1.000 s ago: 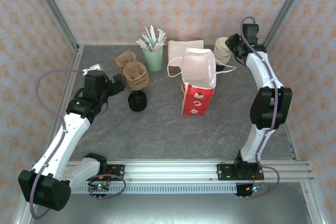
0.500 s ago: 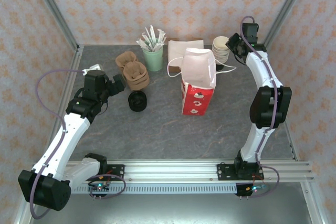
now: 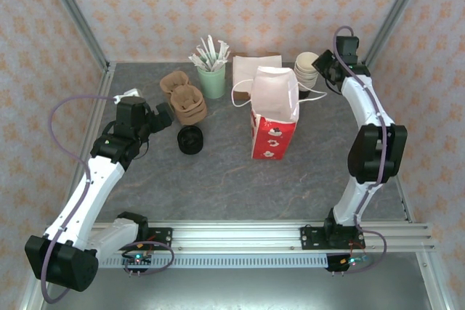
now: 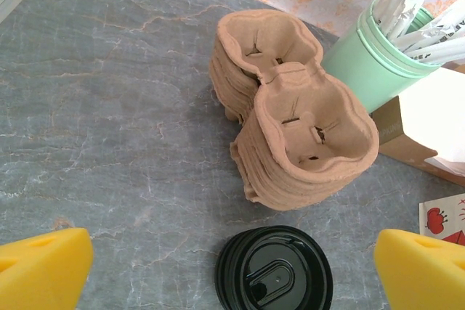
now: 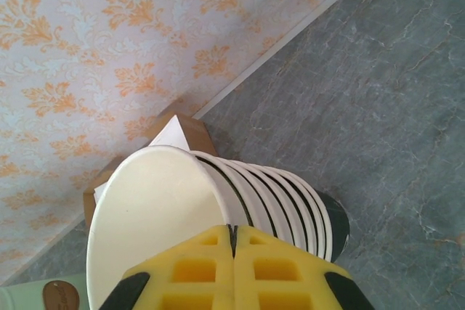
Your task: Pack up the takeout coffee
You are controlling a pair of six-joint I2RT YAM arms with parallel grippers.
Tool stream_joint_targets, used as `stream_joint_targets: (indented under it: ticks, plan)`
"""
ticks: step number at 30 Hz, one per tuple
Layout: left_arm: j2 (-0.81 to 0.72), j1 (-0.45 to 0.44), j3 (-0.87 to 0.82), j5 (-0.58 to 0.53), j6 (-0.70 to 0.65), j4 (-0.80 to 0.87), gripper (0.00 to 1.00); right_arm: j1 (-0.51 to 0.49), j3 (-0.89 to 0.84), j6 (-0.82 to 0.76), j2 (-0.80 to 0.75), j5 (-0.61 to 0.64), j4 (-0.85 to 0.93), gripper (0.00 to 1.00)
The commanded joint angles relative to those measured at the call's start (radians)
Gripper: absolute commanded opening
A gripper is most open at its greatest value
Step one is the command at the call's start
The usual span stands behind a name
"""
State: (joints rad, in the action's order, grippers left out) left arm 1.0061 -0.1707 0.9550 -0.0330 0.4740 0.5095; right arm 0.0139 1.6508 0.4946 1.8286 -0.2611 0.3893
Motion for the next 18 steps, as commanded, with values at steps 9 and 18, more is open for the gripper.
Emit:
stream_joint_targets:
  ticks: [9, 18]
  plan:
    - [-0.033, -0.010, -0.002, 0.009, 0.017, 0.030, 1.00, -0.006, -0.068, 0.038, -0.190, 0.067, -0.058, 0.00]
    - [-0.062, -0.009, 0.010, 0.021, 0.017, 0.056, 1.00, -0.006, -0.134, 0.060, -0.328, 0.100, -0.061, 0.00]
